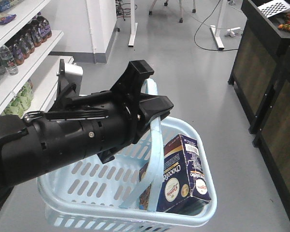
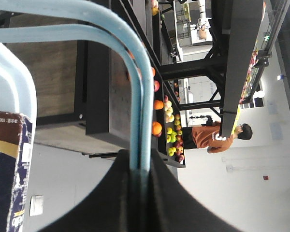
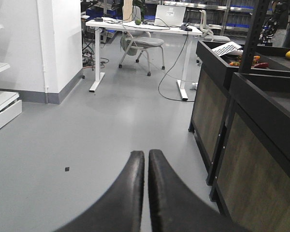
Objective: Left arm holds basket, right arm returns cookies
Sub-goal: 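Turn and drive the base along the aisle, left gripper holding the basket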
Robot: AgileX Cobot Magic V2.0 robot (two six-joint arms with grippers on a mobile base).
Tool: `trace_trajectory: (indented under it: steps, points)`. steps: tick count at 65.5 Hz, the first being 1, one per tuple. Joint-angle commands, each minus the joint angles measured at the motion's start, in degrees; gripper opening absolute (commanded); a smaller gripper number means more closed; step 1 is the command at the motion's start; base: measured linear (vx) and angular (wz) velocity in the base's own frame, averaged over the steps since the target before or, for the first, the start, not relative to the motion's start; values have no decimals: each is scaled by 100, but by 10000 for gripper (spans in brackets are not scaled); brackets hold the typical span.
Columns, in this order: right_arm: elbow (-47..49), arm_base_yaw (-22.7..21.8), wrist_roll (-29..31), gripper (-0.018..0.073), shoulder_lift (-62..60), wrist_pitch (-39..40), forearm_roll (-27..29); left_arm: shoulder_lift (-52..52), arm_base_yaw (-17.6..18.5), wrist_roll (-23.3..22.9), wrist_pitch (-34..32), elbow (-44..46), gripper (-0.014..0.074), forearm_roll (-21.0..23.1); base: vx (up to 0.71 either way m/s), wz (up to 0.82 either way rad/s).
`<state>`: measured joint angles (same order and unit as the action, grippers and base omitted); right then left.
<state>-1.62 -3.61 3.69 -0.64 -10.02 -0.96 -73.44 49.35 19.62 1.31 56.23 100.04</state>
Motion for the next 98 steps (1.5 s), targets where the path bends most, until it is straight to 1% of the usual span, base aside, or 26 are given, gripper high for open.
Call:
trace_trajectory:
  steps: [1, 54, 98]
  points:
    - [-100, -40, 31, -6, -72, 408, -18, 213, 37, 10, 111, 208, -3, 193, 39, -4]
    - [-100, -40, 31, -6, -72, 408, -18, 213, 37, 10, 118, 208, -3, 193, 42, -3]
    - [-100, -40, 31, -6, -72, 408, -18, 213, 37, 10, 118, 208, -3, 193, 40, 10]
